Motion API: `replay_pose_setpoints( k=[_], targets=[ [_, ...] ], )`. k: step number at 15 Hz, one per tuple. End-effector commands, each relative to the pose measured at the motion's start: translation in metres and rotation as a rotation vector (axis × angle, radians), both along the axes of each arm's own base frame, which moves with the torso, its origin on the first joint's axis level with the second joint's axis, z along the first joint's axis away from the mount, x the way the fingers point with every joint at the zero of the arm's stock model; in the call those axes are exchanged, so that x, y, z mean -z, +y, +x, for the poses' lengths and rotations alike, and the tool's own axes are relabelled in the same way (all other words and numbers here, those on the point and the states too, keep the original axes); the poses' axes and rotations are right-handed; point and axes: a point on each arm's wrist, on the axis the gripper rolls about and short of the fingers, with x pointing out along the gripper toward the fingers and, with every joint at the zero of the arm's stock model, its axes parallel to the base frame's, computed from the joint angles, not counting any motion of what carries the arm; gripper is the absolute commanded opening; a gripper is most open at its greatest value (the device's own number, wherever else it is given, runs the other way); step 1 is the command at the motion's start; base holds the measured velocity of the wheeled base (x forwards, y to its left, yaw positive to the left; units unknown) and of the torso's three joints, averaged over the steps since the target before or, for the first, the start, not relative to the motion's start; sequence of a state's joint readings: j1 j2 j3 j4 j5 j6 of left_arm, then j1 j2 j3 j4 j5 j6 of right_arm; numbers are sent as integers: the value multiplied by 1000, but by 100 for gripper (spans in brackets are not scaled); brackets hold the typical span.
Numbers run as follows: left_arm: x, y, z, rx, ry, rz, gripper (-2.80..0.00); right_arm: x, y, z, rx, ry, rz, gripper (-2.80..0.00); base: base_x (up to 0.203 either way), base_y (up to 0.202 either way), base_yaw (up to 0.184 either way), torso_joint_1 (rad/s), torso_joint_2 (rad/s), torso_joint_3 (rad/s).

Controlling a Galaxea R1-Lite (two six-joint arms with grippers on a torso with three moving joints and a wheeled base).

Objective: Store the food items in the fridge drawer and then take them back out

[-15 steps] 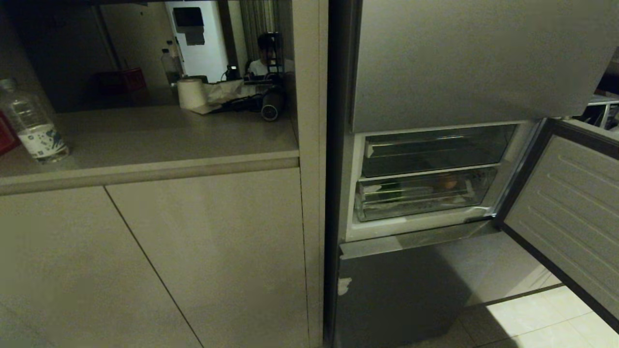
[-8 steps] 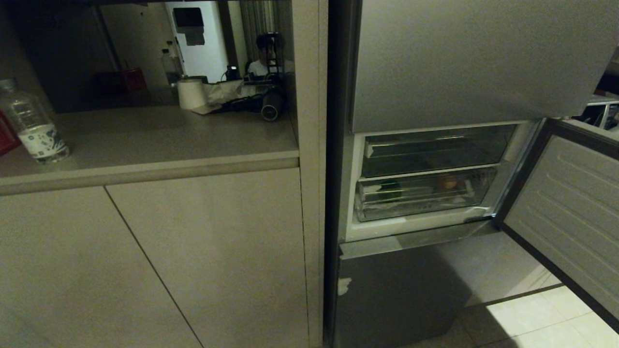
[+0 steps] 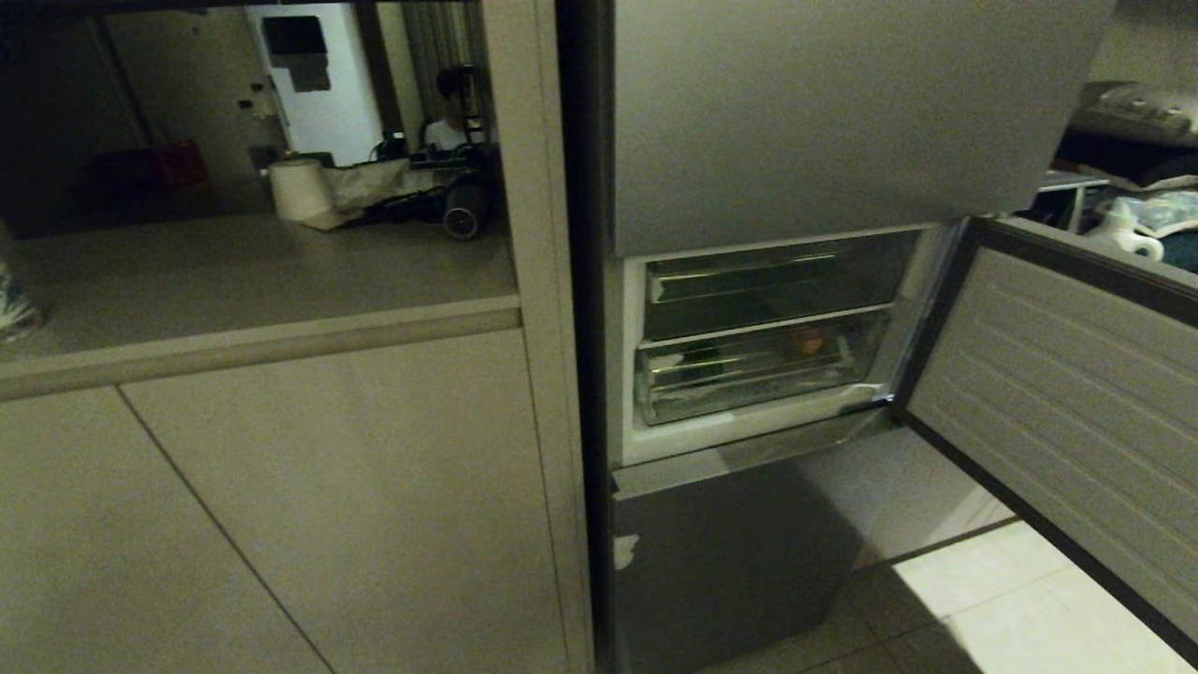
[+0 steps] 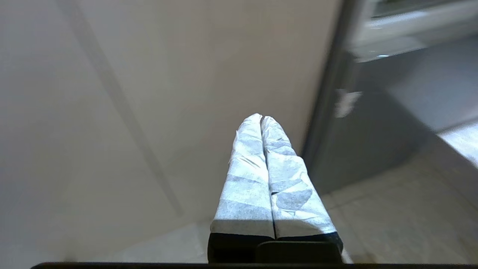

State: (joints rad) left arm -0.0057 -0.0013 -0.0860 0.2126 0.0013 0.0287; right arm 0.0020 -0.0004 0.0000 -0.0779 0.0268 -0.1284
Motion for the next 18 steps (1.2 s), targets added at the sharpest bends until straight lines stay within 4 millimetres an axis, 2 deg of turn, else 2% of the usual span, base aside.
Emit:
replay_pose_setpoints(
  k=[1, 6, 8, 9, 13, 14, 16, 18],
  targets=[
    [0, 0, 0, 0, 2, 0, -280, 8, 0, 2, -1, 31, 1, -280, -3, 3, -177, 0, 2, 1],
    [0, 0, 0, 0, 2, 0, -280, 8, 0, 2, 3, 31, 23, -280, 0, 8, -173, 0, 4, 3],
    [0, 0, 0, 0, 2, 0, -280, 8, 0, 2, 18, 29, 101, -280, 0, 6, -121, 4, 1, 5],
    [0, 0, 0, 0, 2, -1, -280, 8, -1, 2, 32, 25, 155, -280, 0, 0, 0, 0, 0, 0],
    [0, 0, 0, 0, 2, 0, -280, 7, -1, 3, 41, 28, 163, -280, 0, 0, 0, 0, 0, 0],
    [0, 0, 0, 0, 2, 0, -280, 2, -1, 2, 42, 16, 170, -280, 0, 0, 0, 0, 0, 0],
    [0, 0, 0, 0, 2, 0, -280, -31, -1, -1, 49, -33, 227, -280, 0, 0, 0, 0, 0, 0],
    [0, 0, 0, 0, 2, 0, -280, -68, -2, 6, 93, -28, 297, -280, 0, 0, 0, 0, 0, 0]
  ],
)
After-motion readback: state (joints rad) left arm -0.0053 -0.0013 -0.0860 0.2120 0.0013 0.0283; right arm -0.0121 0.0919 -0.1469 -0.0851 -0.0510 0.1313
